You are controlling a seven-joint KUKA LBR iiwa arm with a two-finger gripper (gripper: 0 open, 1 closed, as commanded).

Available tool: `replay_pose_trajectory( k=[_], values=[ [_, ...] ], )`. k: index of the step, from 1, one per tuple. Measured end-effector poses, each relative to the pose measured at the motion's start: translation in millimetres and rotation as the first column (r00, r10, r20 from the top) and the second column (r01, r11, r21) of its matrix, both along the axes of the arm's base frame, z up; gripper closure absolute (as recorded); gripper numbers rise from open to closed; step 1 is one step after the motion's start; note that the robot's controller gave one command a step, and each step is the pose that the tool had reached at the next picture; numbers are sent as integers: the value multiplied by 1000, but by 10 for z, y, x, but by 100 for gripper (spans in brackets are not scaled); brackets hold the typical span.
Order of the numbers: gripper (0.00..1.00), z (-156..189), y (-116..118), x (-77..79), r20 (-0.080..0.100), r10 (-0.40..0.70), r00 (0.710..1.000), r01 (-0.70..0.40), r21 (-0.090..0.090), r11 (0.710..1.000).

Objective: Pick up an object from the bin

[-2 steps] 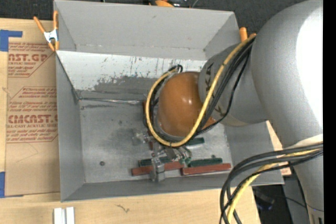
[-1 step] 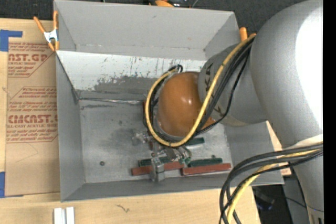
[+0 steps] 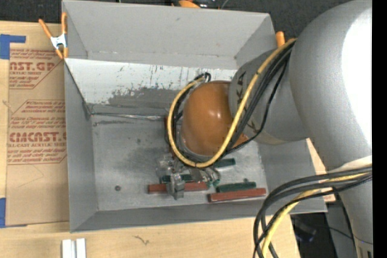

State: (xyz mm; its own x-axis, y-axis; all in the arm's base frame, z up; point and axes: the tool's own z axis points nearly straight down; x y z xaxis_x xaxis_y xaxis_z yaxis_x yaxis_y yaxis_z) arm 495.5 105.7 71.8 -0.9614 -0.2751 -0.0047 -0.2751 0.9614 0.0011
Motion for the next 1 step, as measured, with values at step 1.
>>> replay_pose_trajectory(
  k=[1],
  values=[
    [100, 1129, 11, 17, 4, 1, 1000, -1, -1, 1000]
  ],
)
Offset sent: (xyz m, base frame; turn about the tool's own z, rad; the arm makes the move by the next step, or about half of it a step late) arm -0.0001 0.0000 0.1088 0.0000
